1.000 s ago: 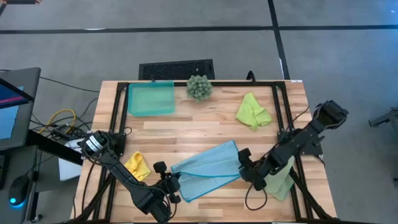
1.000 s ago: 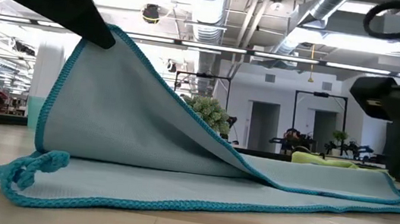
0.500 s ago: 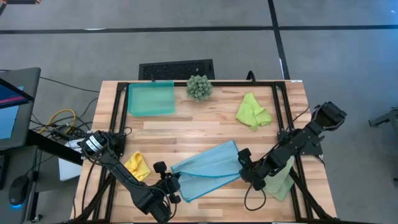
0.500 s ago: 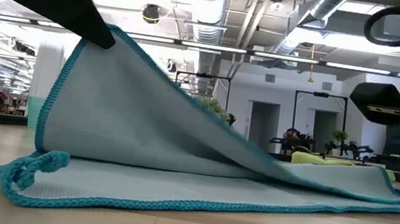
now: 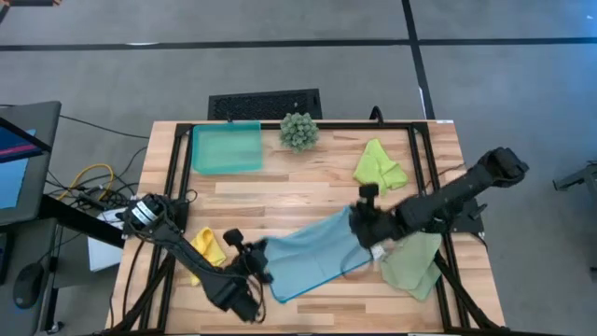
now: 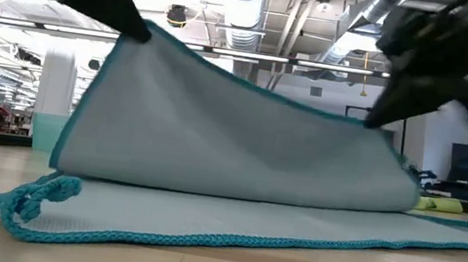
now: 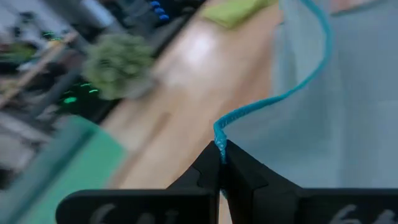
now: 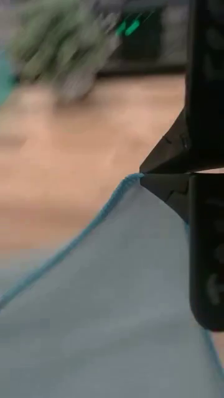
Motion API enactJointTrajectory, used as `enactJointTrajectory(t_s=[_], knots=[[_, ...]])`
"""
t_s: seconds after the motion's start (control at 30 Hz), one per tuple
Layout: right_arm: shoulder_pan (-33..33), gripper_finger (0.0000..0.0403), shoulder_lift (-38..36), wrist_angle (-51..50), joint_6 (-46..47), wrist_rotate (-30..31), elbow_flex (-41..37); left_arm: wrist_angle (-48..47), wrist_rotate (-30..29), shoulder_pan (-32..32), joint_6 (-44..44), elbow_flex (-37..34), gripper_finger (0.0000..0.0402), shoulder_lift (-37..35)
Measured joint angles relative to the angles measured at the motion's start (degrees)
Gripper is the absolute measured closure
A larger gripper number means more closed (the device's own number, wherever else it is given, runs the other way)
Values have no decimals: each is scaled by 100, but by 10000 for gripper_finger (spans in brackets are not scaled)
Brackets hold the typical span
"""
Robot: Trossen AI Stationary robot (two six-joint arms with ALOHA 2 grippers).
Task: Fold microfiber towels
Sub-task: Fold the blue microfiber cloth
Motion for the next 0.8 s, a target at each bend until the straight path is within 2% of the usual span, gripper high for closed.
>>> enactJointTrajectory(t_s=[0.23, 0.3, 0.4, 0.5, 0.57, 0.7, 0.8], knots=[[-1596, 394, -2, 1648, -932, 1054, -371, -1822, -1205, 719, -1685, -364, 401, -10], [-1891, 390, -105, 2074, -1299, 1103, -398, -1697, -1650, 974, -1700, -636, 401, -157], [-2228, 389, -237, 2539, -1686, 866, -390, -1760, -1750, 1329, -1687, -946, 401, -517], [-2388, 392, -337, 2452, -1721, 461, -394, -1729, -2110, 1519, -1757, -1394, 401, -967], [-2391, 393, -397, 2041, -1589, 258, -398, -1666, -2308, 1534, -1770, -1671, 401, -1285], [-2218, 390, -402, 1798, -1411, 118, -584, -1292, -2154, 1491, -1779, -2286, 401, -1660], [-2075, 390, -405, 2000, -1404, 82, -789, -462, -1977, 1397, -1560, -2695, 401, -1707]])
